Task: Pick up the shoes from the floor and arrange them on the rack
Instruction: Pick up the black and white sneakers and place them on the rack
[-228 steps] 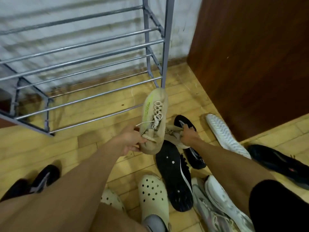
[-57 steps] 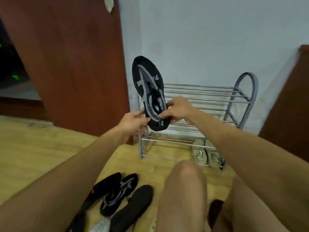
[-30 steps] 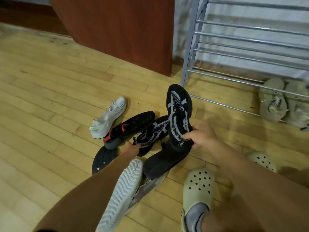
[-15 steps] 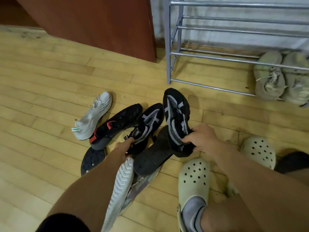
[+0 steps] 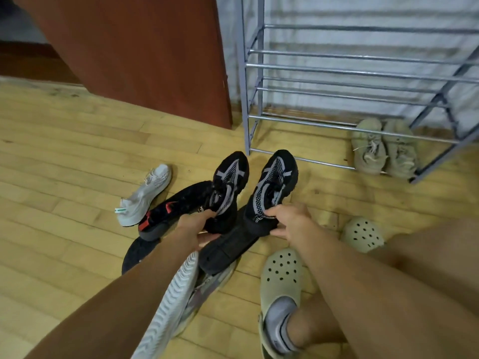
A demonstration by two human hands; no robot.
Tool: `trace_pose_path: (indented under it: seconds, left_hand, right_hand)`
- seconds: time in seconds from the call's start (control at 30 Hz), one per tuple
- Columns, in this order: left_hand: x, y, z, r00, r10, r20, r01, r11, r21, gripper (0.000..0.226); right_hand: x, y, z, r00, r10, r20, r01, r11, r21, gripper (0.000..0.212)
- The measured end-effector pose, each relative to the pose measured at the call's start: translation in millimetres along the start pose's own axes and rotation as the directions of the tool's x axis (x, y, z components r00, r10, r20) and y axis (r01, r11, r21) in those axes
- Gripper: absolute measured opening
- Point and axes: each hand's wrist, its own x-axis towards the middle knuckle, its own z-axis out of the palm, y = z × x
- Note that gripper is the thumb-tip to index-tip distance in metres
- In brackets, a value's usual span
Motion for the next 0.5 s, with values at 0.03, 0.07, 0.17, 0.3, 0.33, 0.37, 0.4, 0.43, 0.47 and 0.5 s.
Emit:
trace_pose_path:
  seconds: [0.03,0.07,0.17,0.3,0.33,0.37,0.4,0.43,0.47,0.5]
  left_hand:
    - [-4.4,5.1,6.5,0.999,0.018,0.032,-0.018,1.0,0.004,0.033]
    - [-8.6,10.2,13.9,0.997,0.031,0.067,-0.033,0.999,0.018,0.036]
    - [-13.5,24.0,38.5,0.988,0.047,0.145,-0.059,0.995,0.081,0.032]
    - [-3.8,39.8,76.3,0.981,0.037,0.19,-0.055,0.994,0.093,0.029]
    - [0.8,43.7,85.9,0.98,0.028,0.198,-0.049,0.994,0.098,0.025]
    - [6.5,47.6,95.6,0.979,0.02,0.202,-0.042,0.994,0.106,0.023]
    - [12.8,51.3,105.4,0.979,0.016,0.205,-0.039,0.993,0.11,0.024]
    - [20.0,55.5,115.6,0.978,0.018,0.208,-0.042,0.993,0.112,0.027]
    - [27.3,59.9,126.1,0.977,0.024,0.213,-0.049,0.993,0.112,0.03]
    - [35.3,64.6,136.0,0.975,0.03,0.218,-0.055,0.992,0.111,0.032]
  right_hand:
    - [-2.9,-0.2,-2.5,1.0,-0.006,-0.02,0.006,1.0,0.017,0.043]
    - [-5.4,-0.9,-5.5,0.999,-0.011,-0.043,0.012,1.0,0.026,0.042]
    - [-5.6,-3.5,-17.2,0.995,-0.022,-0.1,0.026,0.999,0.035,0.036]
    - [12.8,-14.2,-37.6,0.985,-0.019,-0.17,0.028,0.998,0.054,0.027]
    - [19.5,-18.8,-42.7,0.981,-0.019,-0.191,0.029,0.998,0.05,0.027]
    - [27.1,-23.4,-47.7,0.977,-0.016,-0.211,0.025,0.999,0.039,0.027]
    - [35.0,-28.8,-52.8,0.973,-0.012,-0.229,0.017,1.0,0.019,0.028]
    - [43.6,-34.0,-58.2,0.97,-0.01,-0.243,0.008,1.0,-0.008,0.029]
    - [53.6,-39.8,-63.7,0.967,-0.009,-0.256,0.0,0.999,-0.034,0.029]
    - [65.3,-45.8,-69.5,0.964,-0.009,-0.265,-0.006,0.998,-0.055,0.029]
